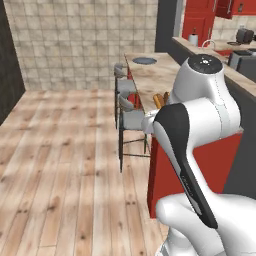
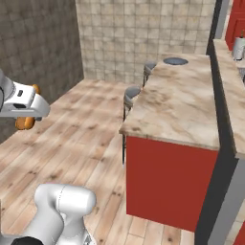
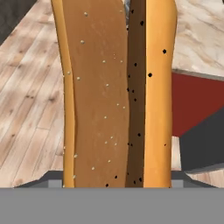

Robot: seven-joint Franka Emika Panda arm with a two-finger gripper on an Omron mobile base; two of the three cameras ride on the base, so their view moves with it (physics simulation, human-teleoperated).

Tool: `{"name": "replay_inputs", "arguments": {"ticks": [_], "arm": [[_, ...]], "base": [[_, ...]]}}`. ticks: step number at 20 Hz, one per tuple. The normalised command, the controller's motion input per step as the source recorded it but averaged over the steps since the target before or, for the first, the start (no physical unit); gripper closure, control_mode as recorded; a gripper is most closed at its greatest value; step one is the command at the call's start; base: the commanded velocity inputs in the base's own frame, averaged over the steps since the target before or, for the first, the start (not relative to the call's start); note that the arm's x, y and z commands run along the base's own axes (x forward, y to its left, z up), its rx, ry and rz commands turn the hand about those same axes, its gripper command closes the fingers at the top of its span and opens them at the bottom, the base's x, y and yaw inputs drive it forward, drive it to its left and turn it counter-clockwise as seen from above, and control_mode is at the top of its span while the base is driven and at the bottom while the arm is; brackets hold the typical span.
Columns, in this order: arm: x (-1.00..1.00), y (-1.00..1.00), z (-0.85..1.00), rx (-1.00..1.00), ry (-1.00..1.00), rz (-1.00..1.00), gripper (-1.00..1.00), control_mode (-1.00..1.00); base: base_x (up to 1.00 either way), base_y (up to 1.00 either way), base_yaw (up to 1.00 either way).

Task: Move the hot dog bun to the plate on the dining table and place the condiment next to that plate. Then navigate to the fridge and take the sausage and place it on the plate as well.

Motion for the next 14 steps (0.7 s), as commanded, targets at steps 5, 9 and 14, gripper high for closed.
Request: {"name": "replay_inputs", "arguments": {"ticks": [5, 9, 14], "arm": [[0.00, 0.00, 0.00, 0.00, 0.00, 0.00, 1.00, 1.00], [0.00, 0.00, 0.00, 0.00, 0.00, 0.00, 1.00, 1.00], [0.00, 0.00, 0.00, 0.00, 0.00, 0.00, 1.00, 1.00]], "base": [[0.84, 1.00, -0.49], [0.47, 1.00, -0.55], [0.31, 1.00, -0.52]]}}
